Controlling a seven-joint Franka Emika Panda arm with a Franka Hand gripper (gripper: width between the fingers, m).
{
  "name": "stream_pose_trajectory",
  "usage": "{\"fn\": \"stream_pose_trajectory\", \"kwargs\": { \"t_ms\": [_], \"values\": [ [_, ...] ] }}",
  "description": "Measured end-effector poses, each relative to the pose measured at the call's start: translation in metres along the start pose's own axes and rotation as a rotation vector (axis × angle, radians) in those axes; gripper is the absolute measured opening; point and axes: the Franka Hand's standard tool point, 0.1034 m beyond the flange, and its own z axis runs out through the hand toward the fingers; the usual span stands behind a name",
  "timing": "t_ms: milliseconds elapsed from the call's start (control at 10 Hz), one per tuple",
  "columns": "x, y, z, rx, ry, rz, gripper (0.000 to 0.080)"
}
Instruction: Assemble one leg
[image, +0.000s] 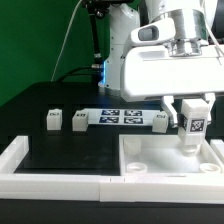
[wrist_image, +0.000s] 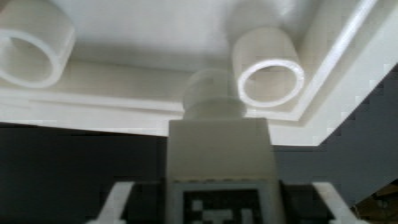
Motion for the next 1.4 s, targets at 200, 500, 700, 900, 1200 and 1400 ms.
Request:
{"fn": "stream_pose_trajectory", "kwargs": {
  "t_ms": [200, 500, 700, 900, 1200, 1400],
  "values": [
    [0.0, -0.015, 0.007, 0.011, 0.018, -0.007, 0.029],
    [0.01, -0.03, 0.016, 0.027, 0.041, -0.012, 0.029],
    [0.002, -0.029, 0.022, 0.024, 0.035, -0.013, 0.029],
    [-0.001, -0.029, 0.022, 0.024, 0.034, -0.013, 0.029],
    [-0.004, -0.028, 0.024, 0.024, 0.028, -0.014, 0.029],
    [-0.009, -0.03, 0.028, 0.024, 0.028, -0.013, 0.029]
  ]
}}
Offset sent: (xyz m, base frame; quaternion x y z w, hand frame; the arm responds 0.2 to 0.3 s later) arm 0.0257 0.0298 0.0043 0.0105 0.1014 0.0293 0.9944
